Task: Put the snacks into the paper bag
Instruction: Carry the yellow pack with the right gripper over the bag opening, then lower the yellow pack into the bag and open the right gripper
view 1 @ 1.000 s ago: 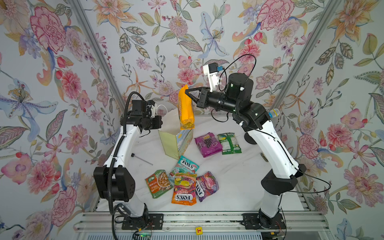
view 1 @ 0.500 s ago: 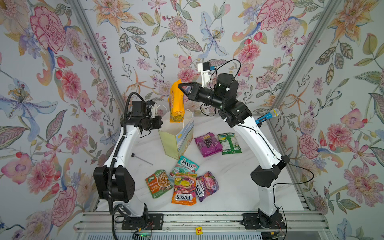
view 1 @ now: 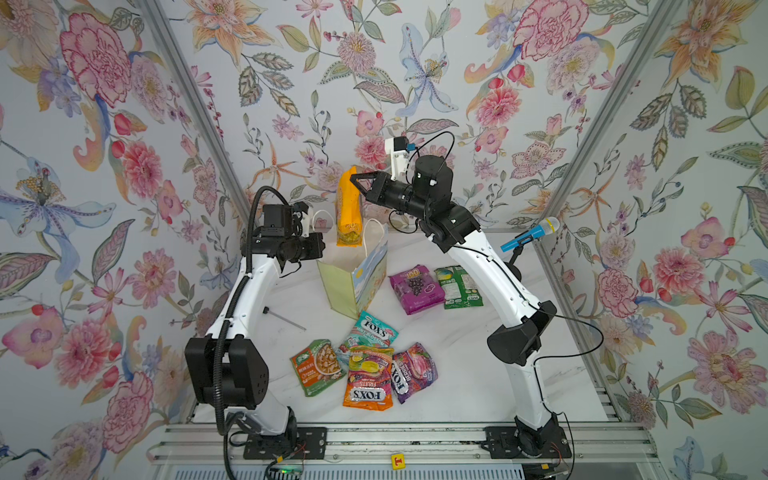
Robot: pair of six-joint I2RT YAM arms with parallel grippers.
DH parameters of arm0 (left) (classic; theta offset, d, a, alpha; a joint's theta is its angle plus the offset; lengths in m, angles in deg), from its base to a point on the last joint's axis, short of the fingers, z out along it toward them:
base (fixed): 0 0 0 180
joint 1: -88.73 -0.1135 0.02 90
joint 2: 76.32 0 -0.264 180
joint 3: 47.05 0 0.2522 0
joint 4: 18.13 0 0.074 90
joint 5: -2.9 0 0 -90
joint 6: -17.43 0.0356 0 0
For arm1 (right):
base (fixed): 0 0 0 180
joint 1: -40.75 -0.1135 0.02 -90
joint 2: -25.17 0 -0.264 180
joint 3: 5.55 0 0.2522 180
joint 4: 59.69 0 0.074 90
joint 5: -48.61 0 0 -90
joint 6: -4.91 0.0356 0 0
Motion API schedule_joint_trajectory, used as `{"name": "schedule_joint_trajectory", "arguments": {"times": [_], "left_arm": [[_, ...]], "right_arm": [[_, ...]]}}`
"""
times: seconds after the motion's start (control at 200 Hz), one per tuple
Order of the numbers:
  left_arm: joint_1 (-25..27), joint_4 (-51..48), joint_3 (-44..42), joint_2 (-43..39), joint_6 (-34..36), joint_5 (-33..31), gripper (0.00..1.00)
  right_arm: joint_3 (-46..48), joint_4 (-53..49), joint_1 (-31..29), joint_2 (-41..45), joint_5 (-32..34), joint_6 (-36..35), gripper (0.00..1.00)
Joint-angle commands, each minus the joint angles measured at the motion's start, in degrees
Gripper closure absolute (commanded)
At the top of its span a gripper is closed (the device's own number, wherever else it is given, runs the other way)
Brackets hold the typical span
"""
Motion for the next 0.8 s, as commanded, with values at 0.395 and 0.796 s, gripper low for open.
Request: {"name": "schedule_joint_trajectory", "arguments": {"times": [0.395,0.796], "left_arm": [[0.4,0.3,-1.8,-1.7,-0.8,0.1,1.0],[0.4,1.1,-2.2,-1.6,-0.8,0.1,1.0]], "right_arm": [[3.7,3.1,-1.0,4.4,3.1,-1.5,1.0],[20.7,7.6,-2.3,13.7,9.8,0.6,1.0]]}}
